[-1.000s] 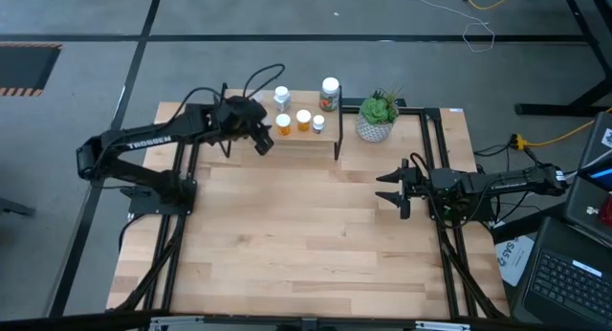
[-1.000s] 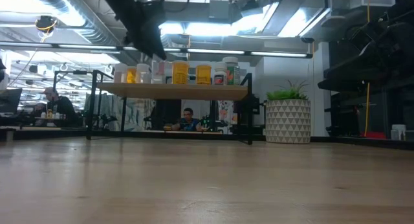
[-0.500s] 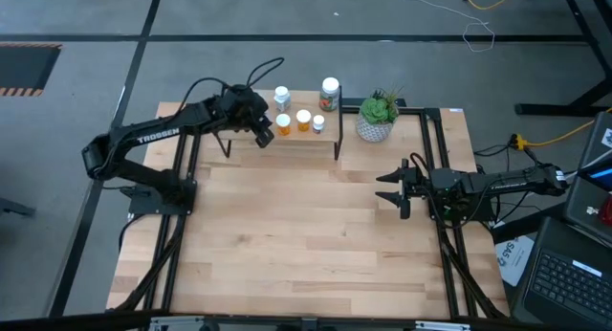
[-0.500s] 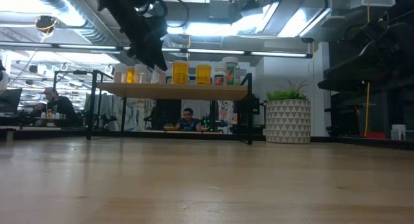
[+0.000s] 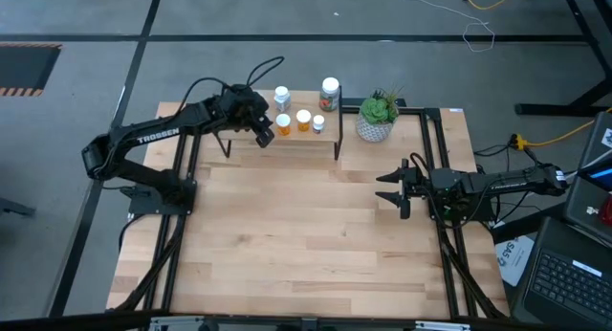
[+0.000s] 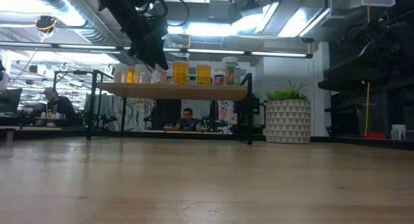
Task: Pick and place medicine bottles onto shelf by color
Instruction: Put the transparent pill bottle on the shelf, then return to Home Position
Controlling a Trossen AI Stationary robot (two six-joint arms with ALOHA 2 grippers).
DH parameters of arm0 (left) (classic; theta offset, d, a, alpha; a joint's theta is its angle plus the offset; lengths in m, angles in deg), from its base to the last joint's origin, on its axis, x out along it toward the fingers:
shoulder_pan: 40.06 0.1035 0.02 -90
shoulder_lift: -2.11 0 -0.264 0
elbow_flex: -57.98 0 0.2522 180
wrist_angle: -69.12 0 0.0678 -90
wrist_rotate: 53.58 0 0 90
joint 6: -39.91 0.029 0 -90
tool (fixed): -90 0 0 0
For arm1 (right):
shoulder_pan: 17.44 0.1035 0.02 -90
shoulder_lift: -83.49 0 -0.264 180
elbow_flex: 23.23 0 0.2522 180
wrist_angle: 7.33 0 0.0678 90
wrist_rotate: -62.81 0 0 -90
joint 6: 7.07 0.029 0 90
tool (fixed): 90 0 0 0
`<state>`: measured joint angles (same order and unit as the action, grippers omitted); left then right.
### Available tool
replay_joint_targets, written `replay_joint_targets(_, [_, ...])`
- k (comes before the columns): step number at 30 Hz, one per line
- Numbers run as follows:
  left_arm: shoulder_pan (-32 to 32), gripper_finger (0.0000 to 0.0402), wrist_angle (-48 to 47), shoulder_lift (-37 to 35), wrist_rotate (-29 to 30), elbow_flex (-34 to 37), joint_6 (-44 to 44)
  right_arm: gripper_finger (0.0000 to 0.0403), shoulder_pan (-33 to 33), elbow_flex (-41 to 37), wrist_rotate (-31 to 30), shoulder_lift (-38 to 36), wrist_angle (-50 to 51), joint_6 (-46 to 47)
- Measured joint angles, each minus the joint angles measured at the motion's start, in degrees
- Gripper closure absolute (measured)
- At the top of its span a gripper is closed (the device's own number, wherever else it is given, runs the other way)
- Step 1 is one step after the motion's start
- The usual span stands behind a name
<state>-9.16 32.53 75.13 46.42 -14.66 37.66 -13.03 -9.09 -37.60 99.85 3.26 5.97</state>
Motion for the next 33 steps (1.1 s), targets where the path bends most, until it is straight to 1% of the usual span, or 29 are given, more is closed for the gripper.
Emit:
replay_joint_targets(6, [0.24, 0.0208, 0.28, 0.01, 1.81, 0.0, 1.35, 0.0162, -0.01, 0.02, 0.0, 0.0, 0.01, 0.0])
replay_joint_targets(11, [0.22, 0.0181, 0.82, -0.21, 2.65, -0.21, 1.37, 0.0162, 0.01, 0.02, 0.0, 0.0, 0.01, 0.0])
replay_joint_targets(14, [0.24, 0.0175, 0.91, -0.33, 4.52, -2.95, 1.74, 0.0162, 0.01, 0.02, 0.0, 0.0, 0.01, 0.0])
replay_joint_targets(19, [0.05, 0.0176, -1.14, -0.82, 4.5, -10.92, 4.37, 0.0162, 0.01, 0.02, 0.0, 0.0, -0.01, 0.0])
replay_joint_targets(21, [-0.76, 0.0177, -4.47, -0.87, 4.55, -15.18, 4.39, 0.0162, 0.0, 0.01, 0.0, 0.0, 0.01, 0.0])
replay_joint_targets(23, [-1.39, 0.0177, -10.37, -0.86, 4.53, -19.53, 4.25, 0.0162, 0.0, 0.01, -0.01, 0.01, 0.01, 0.0])
replay_joint_targets(25, [-1.92, 0.0177, -18.58, -0.88, 4.32, -23.61, 2.99, 0.0162, 0.01, 0.02, 0.0, 0.02, -0.01, 0.0])
replay_joint_targets(27, [-2.59, 0.0177, -27.07, -0.92, 4.37, -26.71, -0.47, 0.0162, -0.01, 0.0, 0.0, 0.02, -0.01, 0.0])
replay_joint_targets(30, [-3.56, 0.0177, -36.44, -1.13, 4.37, -28.74, -5.07, 0.0162, 0.0, 0.02, 0.0, 0.02, 0.01, 0.0])
replay_joint_targets(31, [-3.92, 0.0177, -38.57, -1.74, 4.31, -28.59, -6.23, 0.0162, 0.0, 0.01, 0.0, 0.02, 0.01, 0.0])
replay_joint_targets(33, [-5.0, 0.0177, -39.97, -3.5, 4.28, -27.24, -7.82, 0.0162, 0.0, 0.01, 0.0, 0.02, -0.01, 0.0])
